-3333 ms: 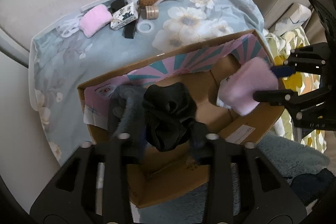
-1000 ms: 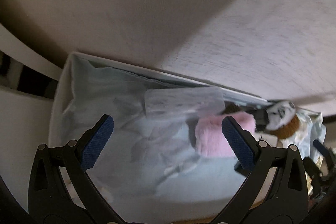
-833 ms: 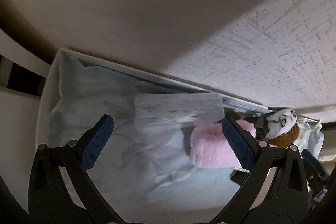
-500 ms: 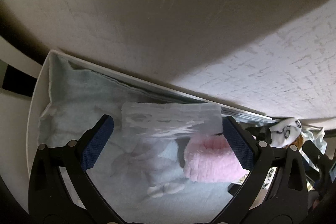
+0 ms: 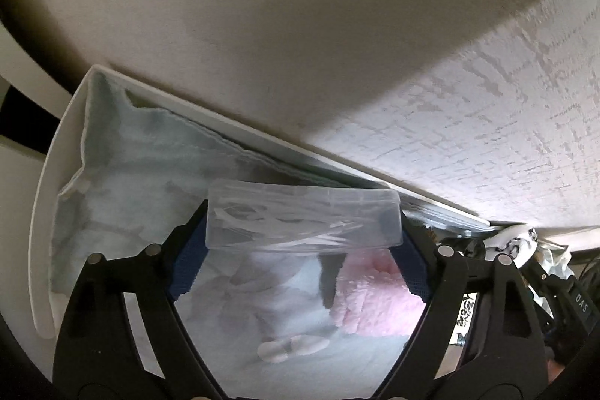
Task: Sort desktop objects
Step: 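Grasp the clear plastic box with the left tool while the right grasps the brown plush, then lower plastic box and brown plush into the cardboard box, open both tools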
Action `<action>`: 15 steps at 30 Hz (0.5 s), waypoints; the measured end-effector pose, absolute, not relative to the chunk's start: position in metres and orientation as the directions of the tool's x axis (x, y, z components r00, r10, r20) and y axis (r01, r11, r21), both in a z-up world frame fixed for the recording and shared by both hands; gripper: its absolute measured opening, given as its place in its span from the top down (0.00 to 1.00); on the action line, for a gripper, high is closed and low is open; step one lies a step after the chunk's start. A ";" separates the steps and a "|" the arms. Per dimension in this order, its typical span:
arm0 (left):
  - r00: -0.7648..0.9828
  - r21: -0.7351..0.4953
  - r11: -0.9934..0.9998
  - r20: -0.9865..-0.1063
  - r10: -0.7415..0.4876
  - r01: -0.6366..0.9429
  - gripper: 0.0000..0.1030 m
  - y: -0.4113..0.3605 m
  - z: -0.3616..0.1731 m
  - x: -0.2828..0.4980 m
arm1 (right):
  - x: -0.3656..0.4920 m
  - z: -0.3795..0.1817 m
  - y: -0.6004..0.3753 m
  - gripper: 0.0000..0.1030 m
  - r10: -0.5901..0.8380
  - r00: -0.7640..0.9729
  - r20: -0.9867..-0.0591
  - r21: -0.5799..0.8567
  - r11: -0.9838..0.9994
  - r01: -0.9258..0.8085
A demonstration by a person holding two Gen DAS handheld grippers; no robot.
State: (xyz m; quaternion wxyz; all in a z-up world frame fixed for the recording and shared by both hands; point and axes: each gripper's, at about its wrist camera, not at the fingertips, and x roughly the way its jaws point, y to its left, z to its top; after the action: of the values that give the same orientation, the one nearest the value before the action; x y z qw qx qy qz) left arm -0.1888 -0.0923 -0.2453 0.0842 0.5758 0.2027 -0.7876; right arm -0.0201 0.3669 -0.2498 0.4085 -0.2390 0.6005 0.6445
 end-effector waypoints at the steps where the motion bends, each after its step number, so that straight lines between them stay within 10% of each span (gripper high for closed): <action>1: -0.324 -0.223 -0.903 -0.941 0.100 0.367 0.17 -0.093 -0.244 -0.187 | -0.018 -0.248 0.365 0.64 0.246 -0.556 -0.794 0.583 0.051 -0.811; 15: -0.374 -0.151 -0.946 -0.927 0.035 0.285 0.17 -0.092 -0.172 -0.155 | 0.023 -0.210 0.330 0.65 0.243 -0.559 -0.793 0.574 -0.010 -0.819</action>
State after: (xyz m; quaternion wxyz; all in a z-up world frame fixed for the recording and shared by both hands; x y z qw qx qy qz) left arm -0.1550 -0.0925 -0.1725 0.0767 0.5541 0.1445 -0.8163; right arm 0.0231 0.3303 -0.2099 0.3988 -0.2484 0.5795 0.6659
